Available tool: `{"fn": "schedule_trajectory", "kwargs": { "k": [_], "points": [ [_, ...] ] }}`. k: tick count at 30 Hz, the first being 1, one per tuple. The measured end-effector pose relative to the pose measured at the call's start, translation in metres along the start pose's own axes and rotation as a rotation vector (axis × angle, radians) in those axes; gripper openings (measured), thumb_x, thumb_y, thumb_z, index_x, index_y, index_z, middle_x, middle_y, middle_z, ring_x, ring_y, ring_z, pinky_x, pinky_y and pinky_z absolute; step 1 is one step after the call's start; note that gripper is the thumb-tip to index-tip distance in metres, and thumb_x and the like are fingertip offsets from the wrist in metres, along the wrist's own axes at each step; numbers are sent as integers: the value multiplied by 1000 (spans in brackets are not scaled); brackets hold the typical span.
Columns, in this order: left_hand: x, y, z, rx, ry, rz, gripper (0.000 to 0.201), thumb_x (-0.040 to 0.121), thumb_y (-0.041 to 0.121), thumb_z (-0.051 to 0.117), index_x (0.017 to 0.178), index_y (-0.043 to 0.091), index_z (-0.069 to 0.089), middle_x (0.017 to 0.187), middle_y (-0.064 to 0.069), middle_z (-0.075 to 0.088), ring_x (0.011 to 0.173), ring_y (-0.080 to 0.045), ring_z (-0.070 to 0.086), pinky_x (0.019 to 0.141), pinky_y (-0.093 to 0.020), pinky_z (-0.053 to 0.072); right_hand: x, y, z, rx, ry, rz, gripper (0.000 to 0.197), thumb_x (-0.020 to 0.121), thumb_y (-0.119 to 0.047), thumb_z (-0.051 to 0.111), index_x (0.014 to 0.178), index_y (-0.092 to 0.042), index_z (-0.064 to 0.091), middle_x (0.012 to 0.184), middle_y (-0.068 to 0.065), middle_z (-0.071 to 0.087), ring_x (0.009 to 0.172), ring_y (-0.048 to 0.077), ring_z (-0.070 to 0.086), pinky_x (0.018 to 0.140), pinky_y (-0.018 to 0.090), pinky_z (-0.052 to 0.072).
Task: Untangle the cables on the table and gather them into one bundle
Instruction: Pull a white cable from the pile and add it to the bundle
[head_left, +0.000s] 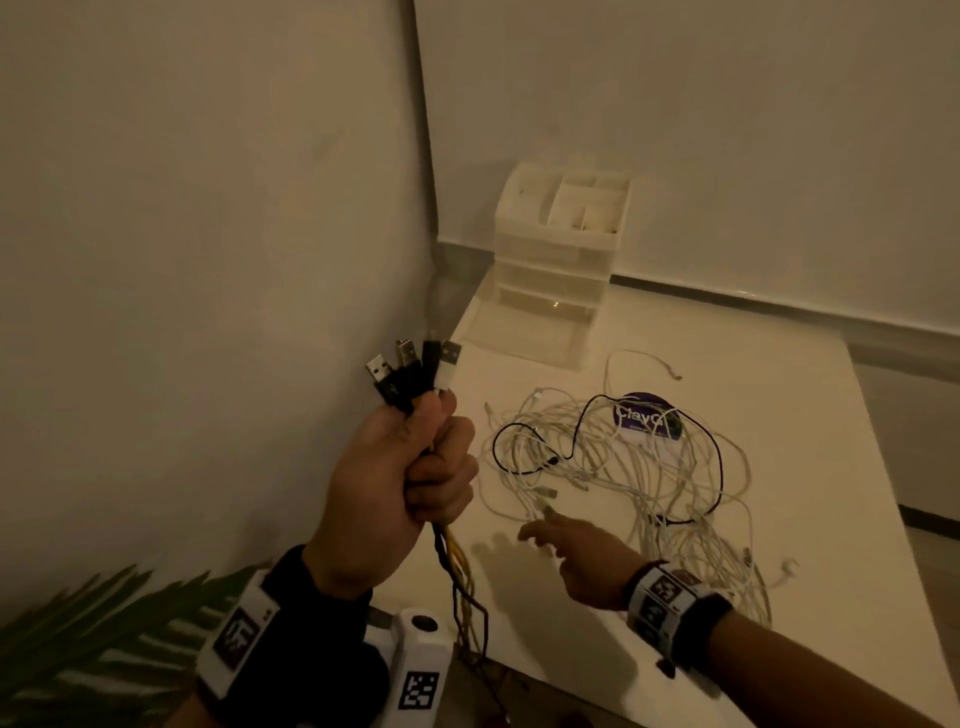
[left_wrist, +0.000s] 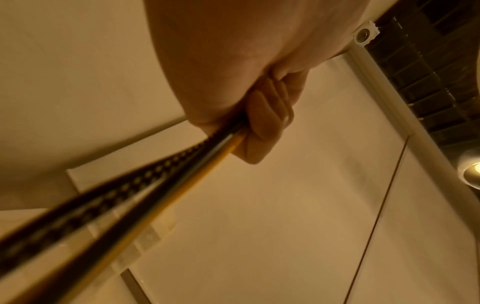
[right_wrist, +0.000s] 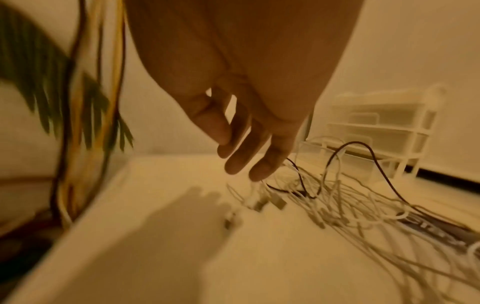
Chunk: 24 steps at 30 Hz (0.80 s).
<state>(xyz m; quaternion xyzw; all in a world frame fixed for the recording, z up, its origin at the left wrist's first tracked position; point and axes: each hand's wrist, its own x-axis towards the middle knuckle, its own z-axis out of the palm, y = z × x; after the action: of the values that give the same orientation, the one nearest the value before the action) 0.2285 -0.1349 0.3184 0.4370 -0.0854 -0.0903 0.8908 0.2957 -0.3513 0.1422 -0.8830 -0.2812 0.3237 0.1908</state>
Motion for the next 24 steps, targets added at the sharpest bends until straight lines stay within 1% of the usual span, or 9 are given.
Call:
{"fn": "schedule_trajectory", "kwargs": {
  "k": [3, 5, 8, 12, 14, 17, 19, 21, 24],
  "points": [
    [-2, -2, 3, 25, 60, 19, 60, 81, 41, 74, 72, 13, 22, 53, 6, 28, 42, -7, 17, 40, -20, 15, 38, 23, 6, -354, 16, 8, 60, 92, -4, 45, 143, -33, 34, 140, 5, 43, 120, 31, 50, 96, 43, 44],
    [-2, -2, 7, 50, 90, 40, 61, 81, 42, 74, 72, 12, 21, 52, 6, 30, 42, -7, 17, 40, -22, 14, 57, 30, 16, -478, -5, 30, 59, 94, -9, 48, 145, -32, 29, 144, 7, 38, 123, 33, 47, 98, 46, 40],
    [-2, -1, 14, 84, 150, 58, 60, 82, 40, 73, 71, 13, 21, 52, 5, 27, 41, -6, 19, 39, -22, 14, 72, 33, 31, -607, -34, 18, 53, 95, -9, 48, 143, -23, 33, 144, 9, 38, 128, 33, 42, 102, 49, 36],
    [1, -2, 19, 129, 245, 91, 44, 86, 36, 55, 72, 13, 20, 51, 5, 27, 40, -6, 17, 40, -21, 12, 74, 44, 36, -620, 89, -65, 44, 95, -10, 48, 137, -19, 44, 138, 5, 48, 128, 29, 43, 100, 43, 38],
    [3, -4, 21, 145, 257, 97, 43, 86, 37, 53, 73, 13, 20, 52, 5, 28, 39, -6, 21, 39, -20, 14, 70, 48, 30, -437, 234, -123, 32, 94, -13, 50, 124, -21, 56, 126, 2, 56, 120, 27, 50, 91, 39, 44],
    [8, -9, 22, 165, 250, 102, 44, 86, 38, 53, 73, 12, 20, 52, 4, 28, 37, -6, 23, 38, -17, 18, 54, 42, 1, 108, 625, -195, 16, 90, -12, 57, 100, -17, 69, 98, 2, 65, 92, 24, 61, 75, 36, 49],
    [17, -13, 25, 169, 237, 91, 45, 86, 39, 54, 73, 12, 20, 53, 4, 27, 36, -6, 22, 37, -18, 16, 38, 36, -31, 469, 874, -137, 15, 94, -17, 56, 94, -16, 71, 94, 1, 67, 86, 20, 63, 75, 34, 51],
    [28, -20, 28, 196, 213, 86, 47, 86, 40, 55, 73, 12, 19, 53, 3, 24, 37, -6, 19, 38, -19, 13, 16, 30, -69, 876, 986, -43, 15, 97, -19, 54, 93, -19, 69, 95, 1, 71, 92, 21, 66, 79, 41, 53],
    [48, -30, 38, 237, 173, 75, 46, 88, 38, 54, 73, 12, 20, 54, 2, 22, 39, -7, 16, 39, -22, 10, -26, 19, -119, 1388, 1030, -94, 17, 101, -17, 48, 98, -14, 64, 91, 6, 69, 96, 27, 67, 78, 44, 53]
  ]
}}
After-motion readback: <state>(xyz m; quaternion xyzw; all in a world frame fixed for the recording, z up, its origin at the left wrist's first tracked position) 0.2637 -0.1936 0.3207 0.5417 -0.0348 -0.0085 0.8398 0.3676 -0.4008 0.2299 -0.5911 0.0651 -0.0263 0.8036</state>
